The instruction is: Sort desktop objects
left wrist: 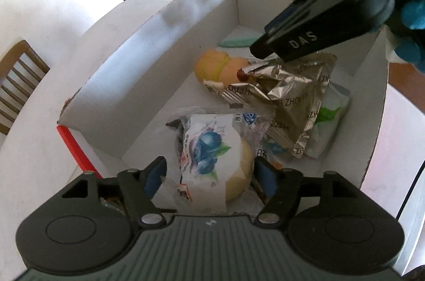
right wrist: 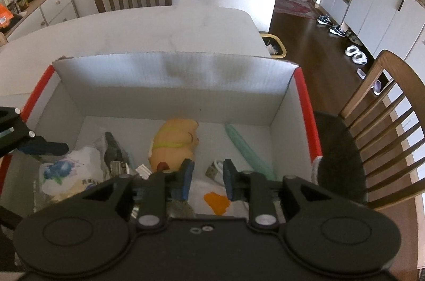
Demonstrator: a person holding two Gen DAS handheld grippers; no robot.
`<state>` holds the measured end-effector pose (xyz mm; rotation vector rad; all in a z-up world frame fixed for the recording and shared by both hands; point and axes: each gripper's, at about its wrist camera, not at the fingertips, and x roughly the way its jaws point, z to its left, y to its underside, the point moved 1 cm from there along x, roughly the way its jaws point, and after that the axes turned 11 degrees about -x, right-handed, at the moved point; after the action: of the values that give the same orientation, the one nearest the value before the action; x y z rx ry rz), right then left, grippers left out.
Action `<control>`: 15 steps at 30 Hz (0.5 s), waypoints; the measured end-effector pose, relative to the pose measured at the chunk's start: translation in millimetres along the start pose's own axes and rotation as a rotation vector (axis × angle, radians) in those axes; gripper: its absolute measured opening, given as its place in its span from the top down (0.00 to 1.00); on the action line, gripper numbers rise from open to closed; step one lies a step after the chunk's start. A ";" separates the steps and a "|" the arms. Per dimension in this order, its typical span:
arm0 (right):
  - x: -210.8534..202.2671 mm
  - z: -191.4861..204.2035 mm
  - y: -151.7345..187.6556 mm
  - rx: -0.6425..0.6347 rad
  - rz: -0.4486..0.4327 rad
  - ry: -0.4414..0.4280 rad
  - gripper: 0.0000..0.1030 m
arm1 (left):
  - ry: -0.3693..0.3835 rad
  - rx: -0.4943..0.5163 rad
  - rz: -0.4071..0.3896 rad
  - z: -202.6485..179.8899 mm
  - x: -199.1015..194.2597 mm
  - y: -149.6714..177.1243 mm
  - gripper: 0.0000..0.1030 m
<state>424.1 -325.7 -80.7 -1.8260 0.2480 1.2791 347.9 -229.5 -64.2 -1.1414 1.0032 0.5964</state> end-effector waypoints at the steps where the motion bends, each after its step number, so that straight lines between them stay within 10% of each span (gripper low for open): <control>1: -2.6 0.0 0.0 0.002 -0.004 -0.002 0.73 | -0.002 -0.002 -0.004 2.2 0.5 1.4 0.28; 15: -34.3 -1.3 -1.2 0.022 -0.037 -0.019 0.65 | 0.044 -0.046 -0.055 7.1 -26.8 1.6 0.28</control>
<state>410.1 -336.3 -51.1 -1.7911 0.2159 1.2630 336.8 -219.8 -40.7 -1.2230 0.9969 0.5551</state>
